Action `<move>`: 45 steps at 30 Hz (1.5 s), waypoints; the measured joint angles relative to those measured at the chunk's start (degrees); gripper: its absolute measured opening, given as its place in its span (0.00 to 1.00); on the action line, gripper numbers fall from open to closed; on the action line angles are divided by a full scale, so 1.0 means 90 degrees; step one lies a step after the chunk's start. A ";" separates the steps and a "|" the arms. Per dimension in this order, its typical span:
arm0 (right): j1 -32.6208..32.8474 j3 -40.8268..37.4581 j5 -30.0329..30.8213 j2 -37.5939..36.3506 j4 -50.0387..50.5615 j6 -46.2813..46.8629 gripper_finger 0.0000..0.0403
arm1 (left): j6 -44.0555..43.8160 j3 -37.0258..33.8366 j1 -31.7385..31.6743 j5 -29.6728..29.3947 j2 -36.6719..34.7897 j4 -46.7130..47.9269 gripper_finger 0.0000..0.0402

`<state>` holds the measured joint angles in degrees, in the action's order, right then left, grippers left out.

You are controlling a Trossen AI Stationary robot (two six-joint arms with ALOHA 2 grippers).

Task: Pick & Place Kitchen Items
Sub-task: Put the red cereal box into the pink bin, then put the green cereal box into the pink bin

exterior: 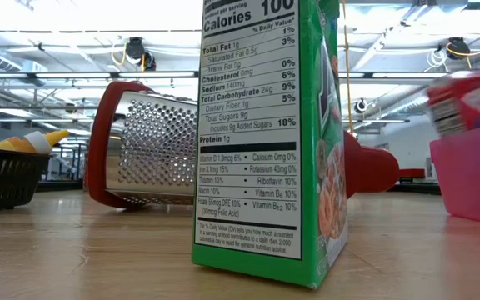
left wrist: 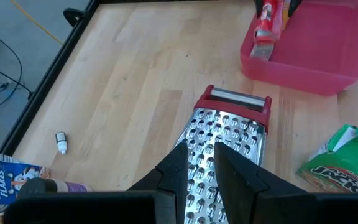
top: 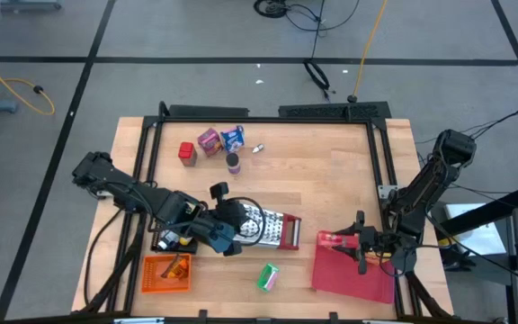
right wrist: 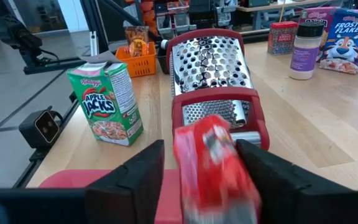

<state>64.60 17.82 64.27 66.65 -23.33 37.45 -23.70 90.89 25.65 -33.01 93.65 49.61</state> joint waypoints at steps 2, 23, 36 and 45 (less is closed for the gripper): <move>0.0000 0.0000 -0.0002 0.0002 0.0000 -0.0007 0.51 | 0.0000 0.0000 0.0000 0.0000 0.0000 0.0001 0.20; -0.0201 0.0013 -0.0677 -0.0275 -0.2773 -0.3203 0.52 | 0.0024 0.0005 0.0716 0.1094 0.0421 -0.1150 0.20; -0.1057 0.0502 -0.2428 0.0234 -0.2567 -0.3078 0.52 | -0.0461 -0.0002 0.1409 0.1474 0.1696 -0.2073 0.20; -0.1709 0.1275 -0.3510 0.1419 -0.2296 -0.2780 0.52 | -0.1270 0.0000 0.1679 0.1492 0.2112 -0.2213 0.20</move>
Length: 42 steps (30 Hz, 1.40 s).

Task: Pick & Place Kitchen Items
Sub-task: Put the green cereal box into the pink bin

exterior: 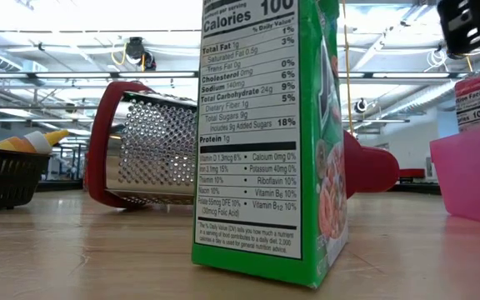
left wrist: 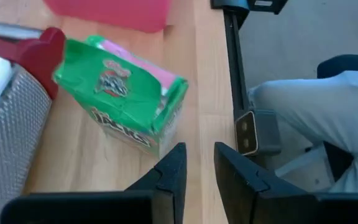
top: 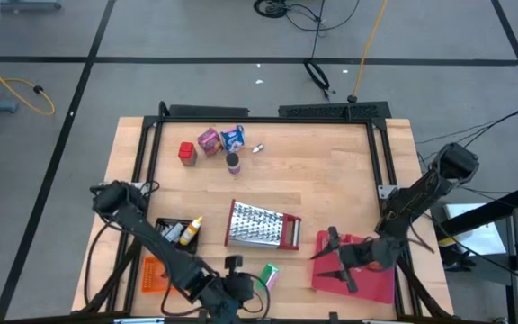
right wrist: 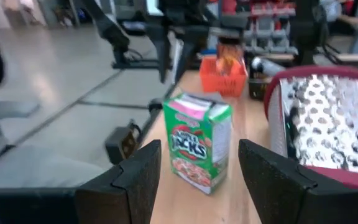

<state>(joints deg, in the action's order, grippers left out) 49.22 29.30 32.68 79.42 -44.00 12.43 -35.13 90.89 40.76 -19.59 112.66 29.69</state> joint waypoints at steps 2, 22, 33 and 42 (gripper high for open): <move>-0.0125 0.0167 0.0002 0.0251 0.0215 0.0161 0.52 | -0.0159 0.0000 0.0032 -0.0040 0.0080 -0.0011 0.20; -0.1216 0.1571 -0.1042 0.2317 0.0391 -0.0008 0.52 | -0.0318 0.0000 -0.0057 -0.0722 0.0370 0.0008 0.20; -0.1466 0.1878 -0.1332 0.2530 0.0345 -0.0334 0.52 | -0.0189 0.0000 -0.0192 -0.0836 0.0370 0.0011 0.20; -0.1475 0.1897 -0.1315 0.2530 0.0264 -0.0317 0.41 | -0.0070 0.0000 -0.0295 -0.0834 0.0370 0.0006 0.20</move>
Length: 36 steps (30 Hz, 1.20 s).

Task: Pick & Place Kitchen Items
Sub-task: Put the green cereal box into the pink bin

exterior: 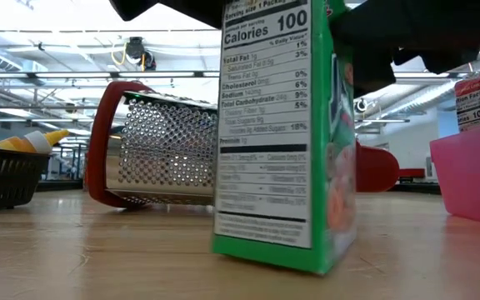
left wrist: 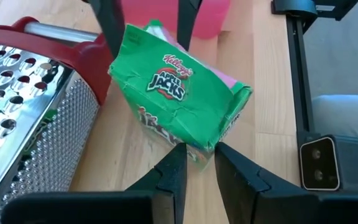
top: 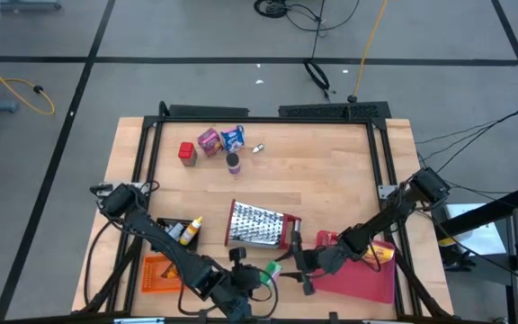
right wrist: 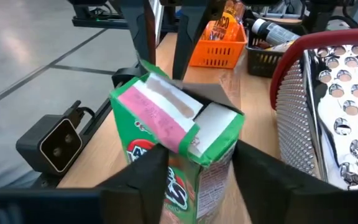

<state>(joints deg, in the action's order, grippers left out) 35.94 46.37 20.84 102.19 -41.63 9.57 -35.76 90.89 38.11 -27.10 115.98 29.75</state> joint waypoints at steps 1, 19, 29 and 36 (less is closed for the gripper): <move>0.0001 0.0000 -0.0002 0.0000 0.0000 0.0004 0.37 | 0.0002 0.0000 -0.0002 0.0001 0.0000 0.0005 0.20; 0.0181 -0.0010 0.0056 -0.0478 0.0427 -0.0134 0.01 | -0.0013 0.0005 0.0029 -0.0072 -0.0005 0.0016 0.20; 0.1178 -0.0002 0.1485 -0.2018 0.2017 0.0182 0.00 | -0.0052 0.0005 0.0078 -0.0110 -0.0005 0.0266 0.20; 0.2337 -0.0002 0.3429 -0.2720 0.3076 0.0987 0.00 | -0.0062 0.0005 0.0083 -0.0135 -0.0005 0.0273 0.20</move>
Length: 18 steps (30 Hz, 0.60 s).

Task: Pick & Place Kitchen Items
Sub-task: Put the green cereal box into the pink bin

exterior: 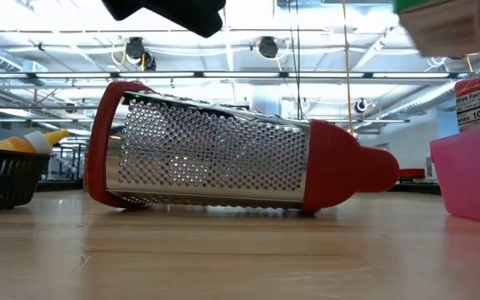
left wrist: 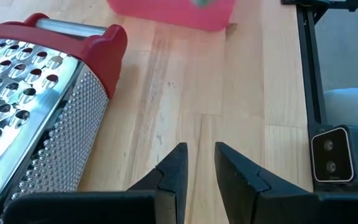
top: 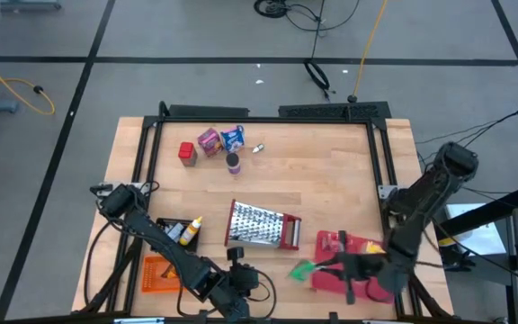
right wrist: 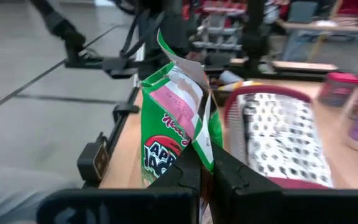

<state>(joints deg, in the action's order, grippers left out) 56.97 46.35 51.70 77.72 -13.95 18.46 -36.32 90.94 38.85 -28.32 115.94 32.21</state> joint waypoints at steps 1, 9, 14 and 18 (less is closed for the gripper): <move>0.0161 0.0000 0.0249 -0.0047 0.0095 0.0119 0.00 | 0.0000 0.0000 0.0000 0.0000 0.0000 0.0000 0.20; 0.1199 -0.0002 0.1444 -0.0156 0.0767 0.1072 0.00 | -0.0024 0.0000 0.0000 -0.0012 0.0000 -0.0002 0.20; 0.1593 -0.0002 0.1971 -0.0136 0.1667 0.2219 0.00 | -0.0024 0.0000 0.0002 -0.0024 0.0000 -0.0002 0.20; 0.1785 -0.0002 0.2067 -0.0136 0.2302 0.3099 0.00 | -0.0024 0.0000 0.0002 -0.0024 0.0000 -0.0005 0.20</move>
<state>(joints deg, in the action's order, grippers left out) 73.04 46.33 70.30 76.49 6.77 46.35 -36.53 90.94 38.87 -28.53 115.94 32.16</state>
